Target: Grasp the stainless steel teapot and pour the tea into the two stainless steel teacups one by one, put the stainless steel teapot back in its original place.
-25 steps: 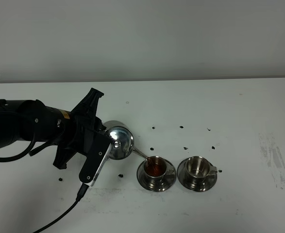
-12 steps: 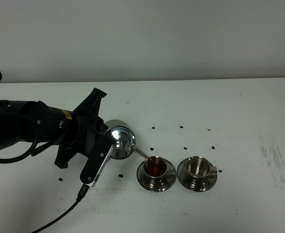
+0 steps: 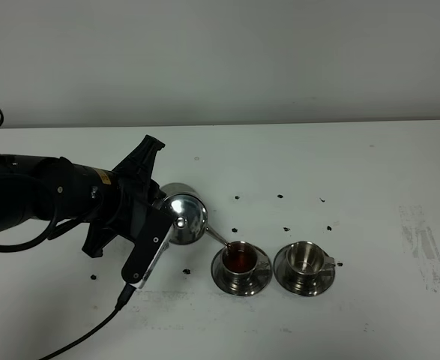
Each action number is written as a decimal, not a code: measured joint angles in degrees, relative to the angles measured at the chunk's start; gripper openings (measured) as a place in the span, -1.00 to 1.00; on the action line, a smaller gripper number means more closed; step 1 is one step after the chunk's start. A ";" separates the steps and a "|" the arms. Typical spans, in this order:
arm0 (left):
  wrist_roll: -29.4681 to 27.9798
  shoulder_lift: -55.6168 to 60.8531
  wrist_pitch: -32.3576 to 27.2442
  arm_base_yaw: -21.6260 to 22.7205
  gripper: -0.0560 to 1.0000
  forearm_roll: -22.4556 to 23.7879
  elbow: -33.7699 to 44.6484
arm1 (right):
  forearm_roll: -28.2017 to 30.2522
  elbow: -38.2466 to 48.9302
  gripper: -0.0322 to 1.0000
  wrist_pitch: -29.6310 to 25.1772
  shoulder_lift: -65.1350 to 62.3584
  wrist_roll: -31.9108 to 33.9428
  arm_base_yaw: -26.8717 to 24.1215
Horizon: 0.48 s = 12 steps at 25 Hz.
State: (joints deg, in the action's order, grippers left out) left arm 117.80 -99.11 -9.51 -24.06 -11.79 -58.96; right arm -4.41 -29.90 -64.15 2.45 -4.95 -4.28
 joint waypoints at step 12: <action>0.00 0.00 0.78 -0.05 -0.48 1.70 0.00 | 0.00 0.00 -0.50 0.00 0.00 0.00 0.00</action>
State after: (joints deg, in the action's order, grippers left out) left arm 117.80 -99.11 -8.72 -24.10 -10.08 -58.96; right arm -4.41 -29.90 -64.15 2.45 -4.95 -4.28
